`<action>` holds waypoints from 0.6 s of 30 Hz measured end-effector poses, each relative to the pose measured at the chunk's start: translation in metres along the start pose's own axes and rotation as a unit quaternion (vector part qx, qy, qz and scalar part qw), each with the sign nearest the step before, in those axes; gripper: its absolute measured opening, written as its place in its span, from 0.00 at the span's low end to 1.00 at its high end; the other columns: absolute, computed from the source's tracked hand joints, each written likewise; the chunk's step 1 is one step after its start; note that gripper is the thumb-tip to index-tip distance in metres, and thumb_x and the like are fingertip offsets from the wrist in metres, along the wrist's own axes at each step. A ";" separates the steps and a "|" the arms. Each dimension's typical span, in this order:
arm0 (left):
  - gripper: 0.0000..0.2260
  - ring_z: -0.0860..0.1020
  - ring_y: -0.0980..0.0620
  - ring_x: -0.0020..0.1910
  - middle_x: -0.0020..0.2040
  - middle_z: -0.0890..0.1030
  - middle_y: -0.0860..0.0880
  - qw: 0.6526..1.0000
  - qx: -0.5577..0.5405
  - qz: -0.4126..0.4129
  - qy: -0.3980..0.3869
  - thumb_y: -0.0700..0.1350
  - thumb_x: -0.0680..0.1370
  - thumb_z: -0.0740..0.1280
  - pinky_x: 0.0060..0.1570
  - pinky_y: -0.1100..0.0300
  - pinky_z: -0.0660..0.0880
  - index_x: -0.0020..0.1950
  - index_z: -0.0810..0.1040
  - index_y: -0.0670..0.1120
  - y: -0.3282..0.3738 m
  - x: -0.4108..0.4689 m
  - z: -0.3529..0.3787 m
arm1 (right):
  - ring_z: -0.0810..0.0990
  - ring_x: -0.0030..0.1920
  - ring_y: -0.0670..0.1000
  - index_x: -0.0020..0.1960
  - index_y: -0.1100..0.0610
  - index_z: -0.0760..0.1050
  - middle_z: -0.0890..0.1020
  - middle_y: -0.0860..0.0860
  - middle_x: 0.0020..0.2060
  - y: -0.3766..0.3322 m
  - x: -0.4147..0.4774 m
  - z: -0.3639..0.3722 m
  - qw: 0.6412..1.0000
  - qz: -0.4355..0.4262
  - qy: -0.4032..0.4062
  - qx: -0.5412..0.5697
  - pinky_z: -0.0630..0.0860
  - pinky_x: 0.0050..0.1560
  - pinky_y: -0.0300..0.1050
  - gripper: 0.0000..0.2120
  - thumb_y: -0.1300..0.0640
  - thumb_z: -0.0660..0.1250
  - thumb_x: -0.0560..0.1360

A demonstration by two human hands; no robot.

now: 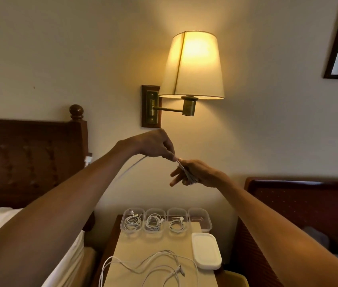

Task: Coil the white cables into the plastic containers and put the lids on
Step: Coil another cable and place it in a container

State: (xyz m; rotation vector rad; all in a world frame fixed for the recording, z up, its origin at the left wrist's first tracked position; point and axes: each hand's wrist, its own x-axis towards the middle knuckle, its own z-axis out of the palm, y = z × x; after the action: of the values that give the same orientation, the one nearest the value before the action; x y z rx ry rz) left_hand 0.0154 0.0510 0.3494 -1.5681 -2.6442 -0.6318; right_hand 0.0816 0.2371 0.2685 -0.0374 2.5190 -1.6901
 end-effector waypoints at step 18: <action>0.12 0.75 0.50 0.32 0.39 0.74 0.50 0.971 -0.153 -0.154 0.102 0.42 0.83 0.56 0.28 0.56 0.77 0.51 0.80 0.45 -0.041 -0.008 0.081 | 0.71 0.31 0.48 0.46 0.66 0.78 0.79 0.59 0.39 -0.045 -0.007 -0.001 0.903 -0.139 0.109 0.392 0.68 0.34 0.36 0.24 0.52 0.50 0.84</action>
State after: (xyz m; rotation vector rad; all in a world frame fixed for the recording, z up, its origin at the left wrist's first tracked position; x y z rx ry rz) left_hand 0.0012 0.0546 0.2591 -1.0642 -2.7493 -1.1953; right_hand 0.0864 0.2216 0.3113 -0.1504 1.8132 -2.8377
